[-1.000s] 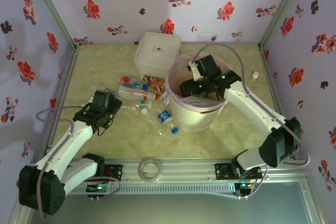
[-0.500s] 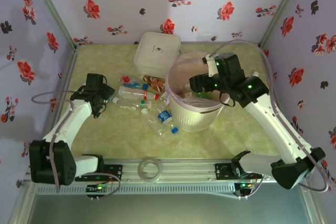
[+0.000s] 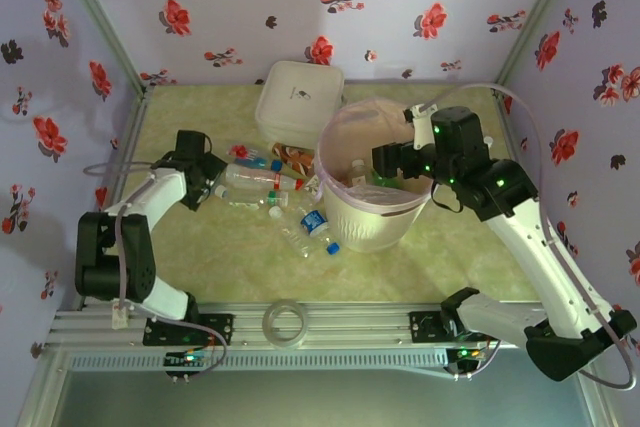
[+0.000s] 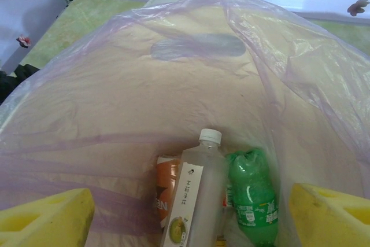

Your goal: Put the plastic bottles in the bin

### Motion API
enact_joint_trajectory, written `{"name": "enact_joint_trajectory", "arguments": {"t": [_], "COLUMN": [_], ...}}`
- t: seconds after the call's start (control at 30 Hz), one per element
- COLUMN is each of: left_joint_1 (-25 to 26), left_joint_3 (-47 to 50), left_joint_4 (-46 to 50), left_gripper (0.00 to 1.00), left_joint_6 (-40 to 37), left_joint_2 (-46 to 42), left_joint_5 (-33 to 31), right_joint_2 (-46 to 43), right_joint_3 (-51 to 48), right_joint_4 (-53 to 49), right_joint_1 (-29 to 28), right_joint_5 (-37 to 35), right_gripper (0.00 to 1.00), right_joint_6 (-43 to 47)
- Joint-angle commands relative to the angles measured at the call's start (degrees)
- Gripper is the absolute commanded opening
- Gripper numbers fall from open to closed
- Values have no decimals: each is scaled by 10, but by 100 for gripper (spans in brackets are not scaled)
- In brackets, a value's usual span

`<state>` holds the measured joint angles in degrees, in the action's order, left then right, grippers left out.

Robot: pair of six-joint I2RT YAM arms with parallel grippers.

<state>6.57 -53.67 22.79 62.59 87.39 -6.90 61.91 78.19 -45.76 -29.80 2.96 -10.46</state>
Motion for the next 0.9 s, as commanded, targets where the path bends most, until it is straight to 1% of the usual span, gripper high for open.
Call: {"name": "enact_joint_trajectory", "arguments": {"t": [0.0,0.17,0.33,0.43,0.57,0.7,0.87], "left_joint_1": [-4,-4,-5,-5,-6,-7,-8], "left_joint_3": [-15,-15,-13,-13,-16,-19,-23], "left_joint_4": [-19,-30,-47,-49,-46,-38,-27], "left_gripper": [95,89,88,84,74,66,64], "left_joint_6": [-14,-16,-19,-17,-19,-19,-27], "left_joint_2": [21,50,70,75,81,78,55], "left_joint_5": [4,5,15,15,15,15,14], "right_joint_2": [-20,-30,-36,-36,-39,-38,-37], "right_joint_3": [16,18,23,24,23,30,44], "right_joint_4": [-3,-13,-20,-25,-28,-30,-32], "right_joint_1": [4,4,4,4,4,4,4], "right_joint_5": [8,2,-3,-6,-9,-11,-13], "right_gripper": [88,88,88,88,88,88,88], "right_joint_6": [-12,-10,-12,-13,-13,-14,-14]}}
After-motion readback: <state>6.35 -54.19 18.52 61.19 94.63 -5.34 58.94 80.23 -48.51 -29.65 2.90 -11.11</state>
